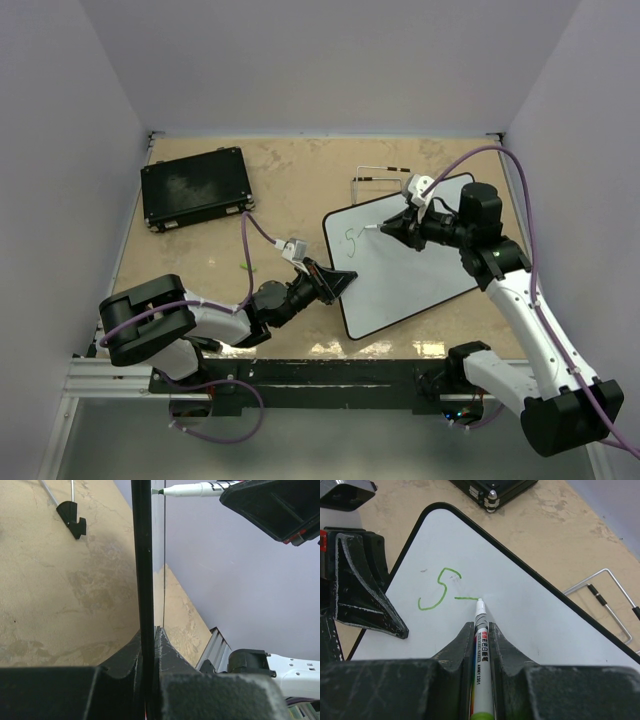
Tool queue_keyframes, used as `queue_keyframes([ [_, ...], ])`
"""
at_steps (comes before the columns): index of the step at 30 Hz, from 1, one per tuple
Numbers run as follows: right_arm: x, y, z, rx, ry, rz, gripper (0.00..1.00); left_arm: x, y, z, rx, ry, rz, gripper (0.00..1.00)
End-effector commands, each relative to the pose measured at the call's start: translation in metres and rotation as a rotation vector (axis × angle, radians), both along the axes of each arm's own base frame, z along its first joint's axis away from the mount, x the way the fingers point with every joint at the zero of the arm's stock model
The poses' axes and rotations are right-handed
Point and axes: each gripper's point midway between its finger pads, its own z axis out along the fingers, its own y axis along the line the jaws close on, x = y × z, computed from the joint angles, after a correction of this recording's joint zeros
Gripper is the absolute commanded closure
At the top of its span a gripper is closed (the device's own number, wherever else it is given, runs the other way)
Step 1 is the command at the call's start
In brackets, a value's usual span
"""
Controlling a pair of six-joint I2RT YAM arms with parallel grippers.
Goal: Write a sentence on the whiteboard
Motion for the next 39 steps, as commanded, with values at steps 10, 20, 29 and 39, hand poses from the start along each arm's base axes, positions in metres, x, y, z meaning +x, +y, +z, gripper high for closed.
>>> queue_keyframes([
  [10,0.001,0.007,0.021,0.031,-0.053,0.052,1.0,-0.003,-0.009,0.008,0.047,-0.101,-0.044,1.0],
  [20,0.006,0.008,0.028,0.046,-0.061,0.043,1.0,-0.004,-0.012,0.007,0.048,-0.1,-0.051,1.0],
  [29,0.005,0.006,0.016,0.02,-0.032,0.04,1.0,-0.004,-0.011,0.008,0.047,-0.101,-0.051,1.0],
  [39,-0.013,0.001,-0.007,-0.045,0.018,0.085,1.0,-0.003,-0.011,0.007,0.05,-0.1,-0.045,1.0],
])
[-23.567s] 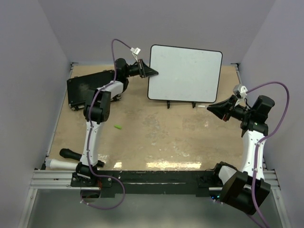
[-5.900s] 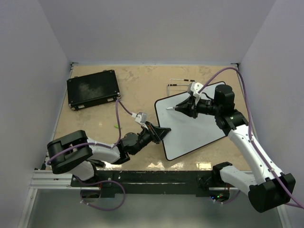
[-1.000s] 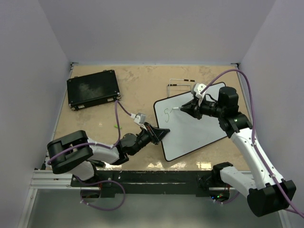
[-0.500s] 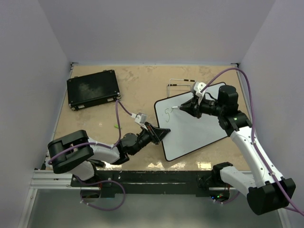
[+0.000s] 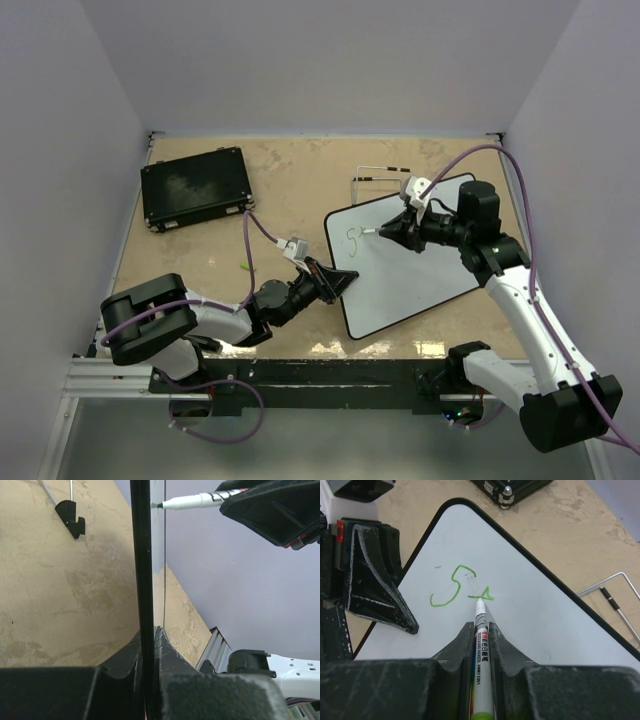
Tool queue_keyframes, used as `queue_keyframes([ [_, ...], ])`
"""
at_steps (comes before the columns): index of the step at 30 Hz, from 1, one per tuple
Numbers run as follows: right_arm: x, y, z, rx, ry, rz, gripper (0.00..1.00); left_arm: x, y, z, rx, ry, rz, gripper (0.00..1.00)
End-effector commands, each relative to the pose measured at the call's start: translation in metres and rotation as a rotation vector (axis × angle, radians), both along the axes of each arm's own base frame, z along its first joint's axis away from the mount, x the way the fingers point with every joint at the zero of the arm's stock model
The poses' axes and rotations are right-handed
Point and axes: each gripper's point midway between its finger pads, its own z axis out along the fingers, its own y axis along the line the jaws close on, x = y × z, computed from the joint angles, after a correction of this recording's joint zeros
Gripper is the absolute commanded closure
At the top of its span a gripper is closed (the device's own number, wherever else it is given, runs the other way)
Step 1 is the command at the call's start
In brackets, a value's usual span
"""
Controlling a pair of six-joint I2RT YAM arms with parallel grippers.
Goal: Write a sentence on the whiteboard
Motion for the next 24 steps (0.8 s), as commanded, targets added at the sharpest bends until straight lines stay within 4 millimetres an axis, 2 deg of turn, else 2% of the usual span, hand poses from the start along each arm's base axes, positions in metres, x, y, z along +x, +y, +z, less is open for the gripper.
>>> queue_keyframes([
  [1,-0.011,-0.004,-0.009,-0.048,0.016,0.034,1.0,-0.004,-0.007,0.006,0.048,-0.101,-0.04,1.0],
  [6,-0.019,-0.007,-0.024,-0.074,0.047,0.042,1.0,-0.004,-0.007,0.006,0.049,-0.101,-0.039,1.0],
  [12,-0.011,-0.013,-0.02,-0.088,0.03,-0.023,1.0,-0.004,-0.008,0.007,0.048,-0.103,-0.04,1.0],
  [17,-0.004,-0.015,-0.009,-0.077,0.003,-0.059,1.0,-0.004,-0.007,0.006,0.055,-0.103,-0.039,1.0],
  [24,0.003,-0.014,0.022,-0.052,-0.056,-0.074,1.0,-0.003,-0.006,0.001,0.064,-0.096,-0.038,1.0],
])
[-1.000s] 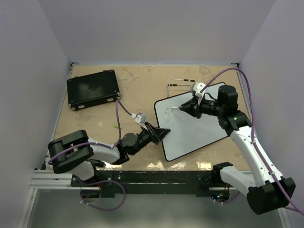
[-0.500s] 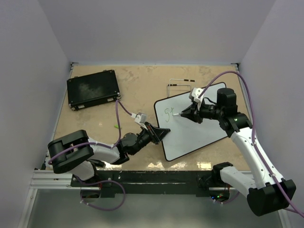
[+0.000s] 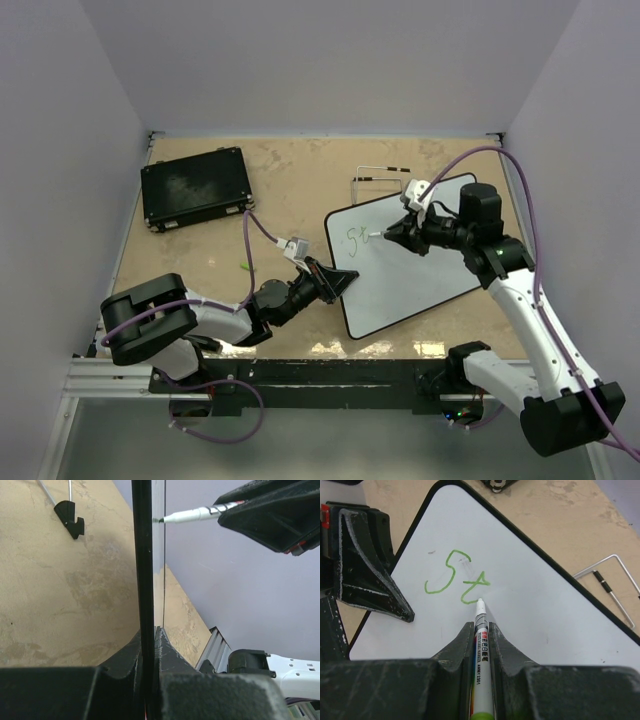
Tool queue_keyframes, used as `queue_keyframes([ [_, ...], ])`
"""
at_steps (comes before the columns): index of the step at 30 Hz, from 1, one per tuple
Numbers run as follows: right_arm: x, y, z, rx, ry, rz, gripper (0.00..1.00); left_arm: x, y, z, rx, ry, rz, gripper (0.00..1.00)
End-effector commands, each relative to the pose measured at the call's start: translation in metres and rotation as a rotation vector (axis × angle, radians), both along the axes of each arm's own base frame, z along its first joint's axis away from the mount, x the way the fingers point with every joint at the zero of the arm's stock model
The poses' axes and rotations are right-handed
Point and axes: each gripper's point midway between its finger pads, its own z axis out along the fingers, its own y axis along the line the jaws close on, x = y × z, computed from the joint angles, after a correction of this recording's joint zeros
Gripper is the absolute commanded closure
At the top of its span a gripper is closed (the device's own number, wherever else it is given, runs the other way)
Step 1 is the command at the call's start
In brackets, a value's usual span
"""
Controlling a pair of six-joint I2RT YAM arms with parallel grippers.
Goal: Write a sentence on the whiteboard
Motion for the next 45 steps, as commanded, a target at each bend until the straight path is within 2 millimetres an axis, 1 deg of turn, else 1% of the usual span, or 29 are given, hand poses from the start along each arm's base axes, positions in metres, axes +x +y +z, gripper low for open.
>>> queue_keyframes([
  [1,0.01,-0.002,0.035,0.015,-0.09,-0.032,1.0,-0.005,-0.007,0.0,0.064,-0.099,-0.039,1.0],
  [5,-0.003,0.003,0.044,0.042,-0.098,0.023,1.0,-0.004,-0.005,-0.001,0.064,-0.097,-0.037,1.0],
  [9,-0.005,0.002,0.043,0.041,-0.104,0.019,1.0,-0.005,-0.005,-0.001,0.063,-0.098,-0.036,1.0],
  [14,-0.002,0.0,0.039,0.037,-0.103,0.0,1.0,-0.006,-0.003,0.0,0.057,-0.101,-0.038,1.0],
  [19,-0.002,-0.003,0.04,0.046,-0.109,0.002,1.0,-0.006,-0.003,0.0,0.058,-0.102,-0.039,1.0],
  [26,-0.013,-0.003,0.038,0.073,-0.118,0.06,1.0,-0.006,-0.003,-0.001,0.06,-0.105,-0.039,1.0],
  [33,-0.021,-0.009,0.039,0.103,-0.118,0.096,1.0,-0.007,0.0,0.001,0.06,-0.111,-0.036,1.0],
  [41,-0.016,-0.014,0.034,0.095,-0.119,0.083,1.0,-0.007,0.001,0.002,0.063,-0.11,-0.032,1.0],
  [45,-0.016,-0.012,0.028,0.096,-0.099,0.104,1.0,-0.006,0.0,0.001,0.062,-0.107,-0.034,1.0],
])
